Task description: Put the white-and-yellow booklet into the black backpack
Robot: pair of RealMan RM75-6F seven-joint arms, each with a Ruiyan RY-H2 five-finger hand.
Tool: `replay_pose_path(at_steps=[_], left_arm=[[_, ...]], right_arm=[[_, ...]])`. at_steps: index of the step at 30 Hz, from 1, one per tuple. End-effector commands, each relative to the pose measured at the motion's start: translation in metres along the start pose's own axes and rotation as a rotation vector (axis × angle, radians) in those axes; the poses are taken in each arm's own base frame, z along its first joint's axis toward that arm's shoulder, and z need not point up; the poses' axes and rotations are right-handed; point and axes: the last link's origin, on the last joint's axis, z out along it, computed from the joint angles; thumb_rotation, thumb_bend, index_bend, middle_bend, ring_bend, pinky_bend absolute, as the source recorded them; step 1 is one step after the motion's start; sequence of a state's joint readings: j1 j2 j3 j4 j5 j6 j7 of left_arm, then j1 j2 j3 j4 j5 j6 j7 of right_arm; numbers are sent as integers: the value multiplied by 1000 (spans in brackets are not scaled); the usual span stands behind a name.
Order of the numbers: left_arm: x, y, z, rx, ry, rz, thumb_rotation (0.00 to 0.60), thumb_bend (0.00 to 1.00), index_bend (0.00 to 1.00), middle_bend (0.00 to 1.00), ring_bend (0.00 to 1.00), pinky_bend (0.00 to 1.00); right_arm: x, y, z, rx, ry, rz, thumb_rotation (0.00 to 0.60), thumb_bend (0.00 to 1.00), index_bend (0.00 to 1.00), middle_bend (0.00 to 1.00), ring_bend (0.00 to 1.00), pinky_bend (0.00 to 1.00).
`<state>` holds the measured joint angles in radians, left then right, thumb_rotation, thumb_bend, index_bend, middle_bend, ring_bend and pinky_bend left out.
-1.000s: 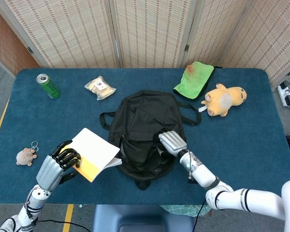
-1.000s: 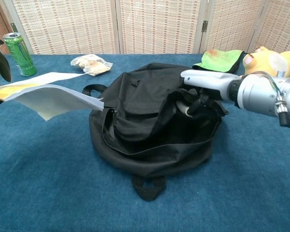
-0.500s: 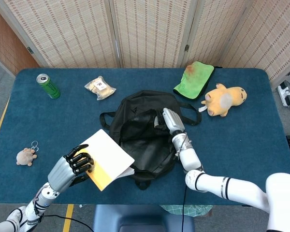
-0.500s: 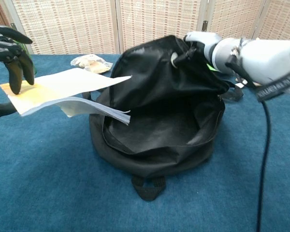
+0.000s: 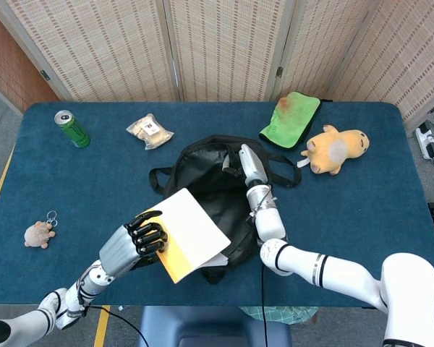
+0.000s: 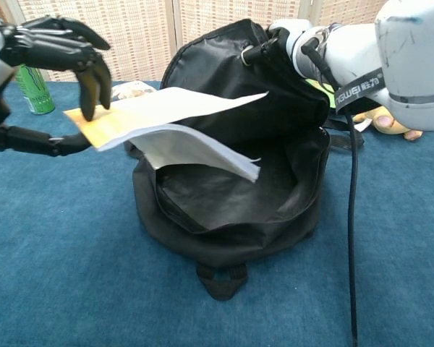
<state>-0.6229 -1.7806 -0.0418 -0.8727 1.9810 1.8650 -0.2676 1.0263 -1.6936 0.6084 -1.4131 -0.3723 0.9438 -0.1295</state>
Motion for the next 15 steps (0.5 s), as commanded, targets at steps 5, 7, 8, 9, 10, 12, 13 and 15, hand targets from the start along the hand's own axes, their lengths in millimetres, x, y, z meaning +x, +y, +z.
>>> replay_pose_path(at_steps=[5, 7, 8, 9, 10, 12, 13, 15], left_arm=[[-28, 0, 30, -53, -2, 20, 600, 536, 727, 658, 565, 461], [-35, 0, 35, -73, -12, 30, 600, 535, 734, 691, 597, 520], [-38, 0, 36, -81, -18, 34, 600, 535, 736, 700, 605, 531], [-41, 0, 38, -90, -24, 38, 600, 535, 737, 708, 610, 539], [-43, 1, 40, -95, -28, 38, 600, 536, 737, 713, 613, 546], [-48, 0, 44, -101, -35, 41, 600, 536, 741, 719, 619, 557], [-50, 0, 46, -102, -37, 42, 600, 536, 743, 721, 621, 559], [-54, -2, 50, -98, -38, 47, 600, 536, 745, 725, 624, 560]], right_arm=[[3, -4, 0, 11, -2, 23, 600, 819, 777, 386, 257, 166], [4, -4, 0, 13, 0, 28, 600, 819, 777, 386, 258, 166], [4, -4, 0, 14, 1, 30, 600, 819, 777, 386, 258, 166], [4, -5, 0, 15, -1, 35, 600, 820, 777, 386, 258, 166], [4, -5, 0, 16, -4, 42, 600, 819, 778, 386, 257, 166], [3, -8, -1, 18, -16, 65, 600, 818, 778, 386, 258, 166], [2, -8, -2, 20, -23, 72, 600, 818, 778, 386, 258, 166], [2, -10, -3, 25, -34, 78, 600, 818, 778, 386, 258, 166]])
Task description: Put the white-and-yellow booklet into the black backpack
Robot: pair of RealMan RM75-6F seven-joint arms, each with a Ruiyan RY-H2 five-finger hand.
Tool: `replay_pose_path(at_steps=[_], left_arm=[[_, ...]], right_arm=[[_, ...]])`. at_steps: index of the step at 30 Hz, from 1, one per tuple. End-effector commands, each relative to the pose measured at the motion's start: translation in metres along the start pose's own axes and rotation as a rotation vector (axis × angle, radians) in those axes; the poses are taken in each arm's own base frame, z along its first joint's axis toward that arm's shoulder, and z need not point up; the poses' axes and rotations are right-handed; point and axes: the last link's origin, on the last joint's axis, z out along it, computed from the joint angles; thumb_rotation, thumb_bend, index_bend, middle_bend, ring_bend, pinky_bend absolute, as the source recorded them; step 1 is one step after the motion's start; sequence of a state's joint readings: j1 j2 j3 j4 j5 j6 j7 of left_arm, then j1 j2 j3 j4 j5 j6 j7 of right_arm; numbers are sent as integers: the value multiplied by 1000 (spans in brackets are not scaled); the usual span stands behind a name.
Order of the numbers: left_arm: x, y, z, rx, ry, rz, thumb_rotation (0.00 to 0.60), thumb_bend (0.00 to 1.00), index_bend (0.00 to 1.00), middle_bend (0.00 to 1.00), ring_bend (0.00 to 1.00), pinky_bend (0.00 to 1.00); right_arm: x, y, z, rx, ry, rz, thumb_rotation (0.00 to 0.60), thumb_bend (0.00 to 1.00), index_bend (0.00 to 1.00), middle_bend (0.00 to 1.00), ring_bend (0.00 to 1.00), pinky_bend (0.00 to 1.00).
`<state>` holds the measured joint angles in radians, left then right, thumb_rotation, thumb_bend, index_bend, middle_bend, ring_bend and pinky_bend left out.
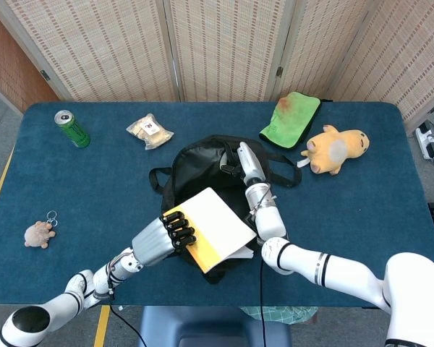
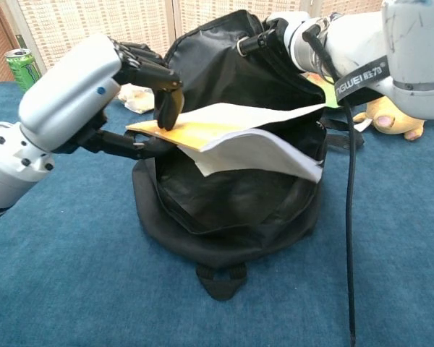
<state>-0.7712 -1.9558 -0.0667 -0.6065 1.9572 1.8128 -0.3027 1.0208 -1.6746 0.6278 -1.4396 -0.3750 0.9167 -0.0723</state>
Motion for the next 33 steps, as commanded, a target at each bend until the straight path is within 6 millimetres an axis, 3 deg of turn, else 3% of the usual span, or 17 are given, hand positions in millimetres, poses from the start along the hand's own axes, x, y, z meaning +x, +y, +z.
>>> replay_pose_path(at_steps=[1, 10, 17, 26, 33], left_arm=[[-7, -1, 9, 2, -1, -1, 600, 536, 746, 727, 626, 561], [-20, -1, 25, 7, 15, -21, 600, 535, 754, 738, 637, 572], [-42, 3, 27, 57, -45, -33, 600, 538, 757, 740, 639, 575], [-64, -4, 12, 85, -203, 40, 600, 534, 757, 741, 640, 580], [-74, -25, 1, 190, -313, 147, 600, 516, 757, 740, 640, 581]], right_arm=[[-1, -2, -1, 5, -13, 10, 600, 819, 777, 386, 258, 166], [0, -4, 0, 5, -19, 37, 600, 819, 777, 387, 258, 166], [-1, -5, -1, 8, -34, 47, 600, 818, 777, 386, 262, 165], [-3, -8, -6, 22, -51, 46, 600, 819, 777, 388, 266, 166], [-7, -13, -13, 40, -74, 48, 600, 819, 777, 388, 263, 166]])
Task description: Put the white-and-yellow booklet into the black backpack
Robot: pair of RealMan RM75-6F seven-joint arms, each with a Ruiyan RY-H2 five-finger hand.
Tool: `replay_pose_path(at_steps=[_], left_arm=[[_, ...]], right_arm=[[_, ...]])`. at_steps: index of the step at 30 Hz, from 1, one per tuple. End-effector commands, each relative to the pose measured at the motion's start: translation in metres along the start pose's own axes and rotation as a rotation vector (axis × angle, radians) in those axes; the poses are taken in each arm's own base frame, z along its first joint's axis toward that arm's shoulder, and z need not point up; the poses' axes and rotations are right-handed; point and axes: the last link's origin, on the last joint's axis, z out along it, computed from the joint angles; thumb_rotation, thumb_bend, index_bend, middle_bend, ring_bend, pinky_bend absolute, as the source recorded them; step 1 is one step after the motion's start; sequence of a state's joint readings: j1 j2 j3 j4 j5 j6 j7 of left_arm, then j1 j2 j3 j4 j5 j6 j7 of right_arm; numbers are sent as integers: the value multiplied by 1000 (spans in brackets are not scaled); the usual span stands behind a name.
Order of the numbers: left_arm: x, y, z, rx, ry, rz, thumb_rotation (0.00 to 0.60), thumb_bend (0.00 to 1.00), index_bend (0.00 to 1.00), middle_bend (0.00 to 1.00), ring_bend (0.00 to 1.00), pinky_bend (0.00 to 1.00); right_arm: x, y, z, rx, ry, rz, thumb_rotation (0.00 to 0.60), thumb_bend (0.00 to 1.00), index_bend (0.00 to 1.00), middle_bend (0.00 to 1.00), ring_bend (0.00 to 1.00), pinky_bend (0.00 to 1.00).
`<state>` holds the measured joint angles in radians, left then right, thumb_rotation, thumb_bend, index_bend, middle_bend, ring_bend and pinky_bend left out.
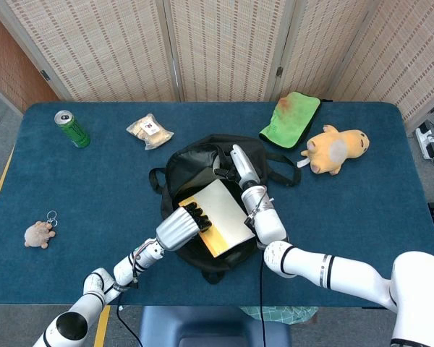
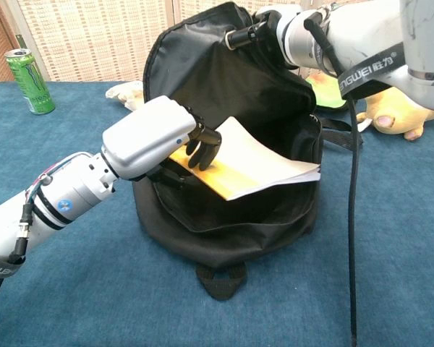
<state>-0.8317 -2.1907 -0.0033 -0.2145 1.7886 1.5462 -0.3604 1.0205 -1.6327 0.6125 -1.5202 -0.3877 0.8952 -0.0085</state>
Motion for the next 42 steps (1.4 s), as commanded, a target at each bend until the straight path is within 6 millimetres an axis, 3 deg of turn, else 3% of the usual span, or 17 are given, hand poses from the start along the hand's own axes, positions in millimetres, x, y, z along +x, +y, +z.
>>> replay_pose_path(at_steps=[1, 8, 13, 32, 38, 42], left_arm=[[-6, -10, -1, 63, -47, 58, 600, 515, 758, 741, 640, 582], [-10, -23, 4, 159, -79, 113, 600, 526, 757, 741, 639, 583], [-25, -26, 5, 202, -186, 211, 600, 522, 738, 741, 639, 586], [-33, -20, 32, 418, -269, 319, 600, 522, 733, 738, 640, 597], [-31, -10, 25, 438, -255, 330, 600, 276, 540, 596, 581, 588], [-28, 0, 21, 444, -228, 326, 600, 164, 418, 488, 493, 571]], right_arm=[[-2, -2, -3, 5, -12, 6, 600, 819, 776, 388, 263, 165], [-4, -4, -8, 12, -24, 9, 600, 818, 776, 388, 263, 166], [-7, -6, -11, 18, -34, 12, 600, 820, 776, 388, 263, 166], [-7, -3, -14, 20, -34, 10, 600, 818, 773, 388, 262, 166], [-2, -1, -12, 21, -19, 15, 600, 818, 772, 388, 261, 166], [-1, 1, -11, 20, -11, 18, 600, 818, 771, 388, 261, 166]])
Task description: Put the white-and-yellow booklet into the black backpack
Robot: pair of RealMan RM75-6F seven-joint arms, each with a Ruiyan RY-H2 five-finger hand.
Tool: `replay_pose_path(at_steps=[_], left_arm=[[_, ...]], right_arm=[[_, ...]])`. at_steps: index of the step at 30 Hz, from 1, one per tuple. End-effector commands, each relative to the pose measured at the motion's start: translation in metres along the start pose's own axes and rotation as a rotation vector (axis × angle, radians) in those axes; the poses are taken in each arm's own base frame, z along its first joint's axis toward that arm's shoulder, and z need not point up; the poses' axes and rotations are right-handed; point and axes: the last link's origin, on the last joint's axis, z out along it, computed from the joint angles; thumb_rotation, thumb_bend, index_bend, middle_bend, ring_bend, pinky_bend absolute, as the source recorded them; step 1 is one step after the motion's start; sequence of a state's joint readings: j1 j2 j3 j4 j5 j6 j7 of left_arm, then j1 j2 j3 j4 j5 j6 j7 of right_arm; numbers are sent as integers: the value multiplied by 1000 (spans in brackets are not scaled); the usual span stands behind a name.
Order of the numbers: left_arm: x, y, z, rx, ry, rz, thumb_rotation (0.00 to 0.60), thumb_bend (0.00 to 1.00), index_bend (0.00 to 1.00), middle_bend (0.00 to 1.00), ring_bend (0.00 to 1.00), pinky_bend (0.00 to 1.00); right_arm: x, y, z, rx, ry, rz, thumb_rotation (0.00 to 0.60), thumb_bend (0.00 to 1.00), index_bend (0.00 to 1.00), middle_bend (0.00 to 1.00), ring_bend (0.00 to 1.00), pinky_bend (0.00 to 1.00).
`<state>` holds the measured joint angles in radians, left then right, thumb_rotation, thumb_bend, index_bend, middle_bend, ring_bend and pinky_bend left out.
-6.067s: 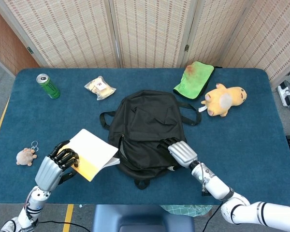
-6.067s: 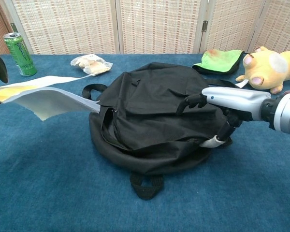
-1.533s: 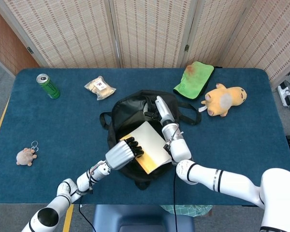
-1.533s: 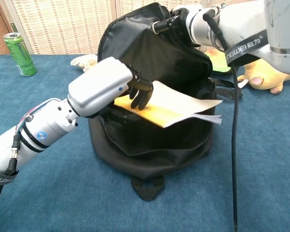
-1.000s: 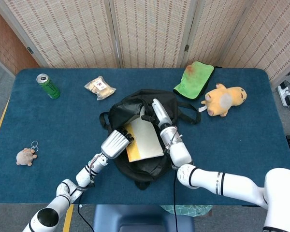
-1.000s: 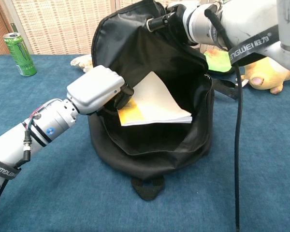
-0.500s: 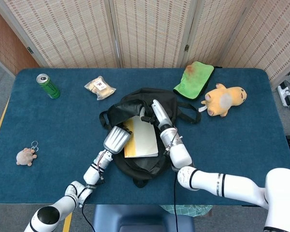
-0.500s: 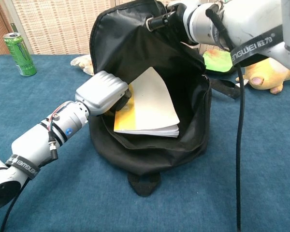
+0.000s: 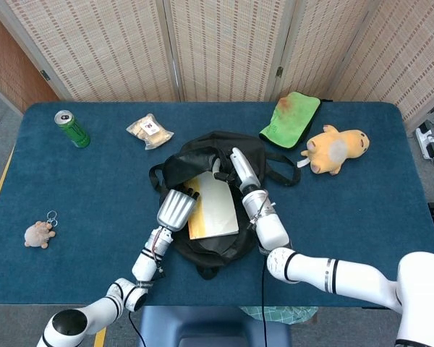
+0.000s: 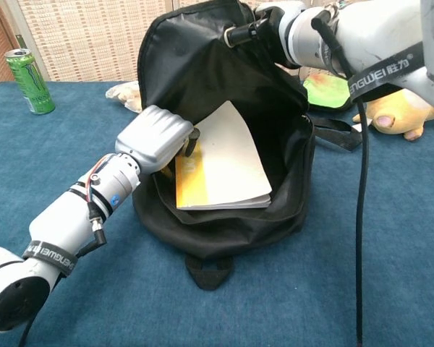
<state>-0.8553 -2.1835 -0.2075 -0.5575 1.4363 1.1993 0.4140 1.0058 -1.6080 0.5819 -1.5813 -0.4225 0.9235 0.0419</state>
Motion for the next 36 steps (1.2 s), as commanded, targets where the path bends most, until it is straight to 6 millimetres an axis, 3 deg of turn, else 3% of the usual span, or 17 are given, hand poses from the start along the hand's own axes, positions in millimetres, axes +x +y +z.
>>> replay_pose_path(at_steps=[1, 7, 16, 23, 30, 36], left_arm=[[4, 4, -9, 12, 17, -12, 600, 149, 387, 466, 474, 564], [15, 11, -22, 18, 47, -55, 600, 102, 269, 371, 388, 522], [38, 2, -47, 20, 94, -130, 600, 101, 261, 371, 393, 501], [36, 3, -39, 56, 40, -148, 600, 102, 236, 374, 399, 504], [55, -30, -70, 103, 86, -227, 600, 102, 233, 373, 399, 484], [71, -67, -107, 138, 69, -311, 600, 102, 294, 393, 419, 474]], right_arm=[[1, 1, 1, 0, 3, 3, 600, 818, 771, 388, 261, 166], [3, 1, 0, 4, 9, 8, 600, 819, 762, 387, 262, 166], [8, 7, 0, -3, 14, 22, 600, 819, 757, 387, 248, 166], [8, 6, -3, 10, 8, 17, 600, 819, 757, 387, 249, 166], [13, 13, -2, 0, 1, 25, 600, 819, 750, 386, 246, 166], [16, 26, -5, -16, -12, 30, 600, 819, 725, 375, 237, 166]])
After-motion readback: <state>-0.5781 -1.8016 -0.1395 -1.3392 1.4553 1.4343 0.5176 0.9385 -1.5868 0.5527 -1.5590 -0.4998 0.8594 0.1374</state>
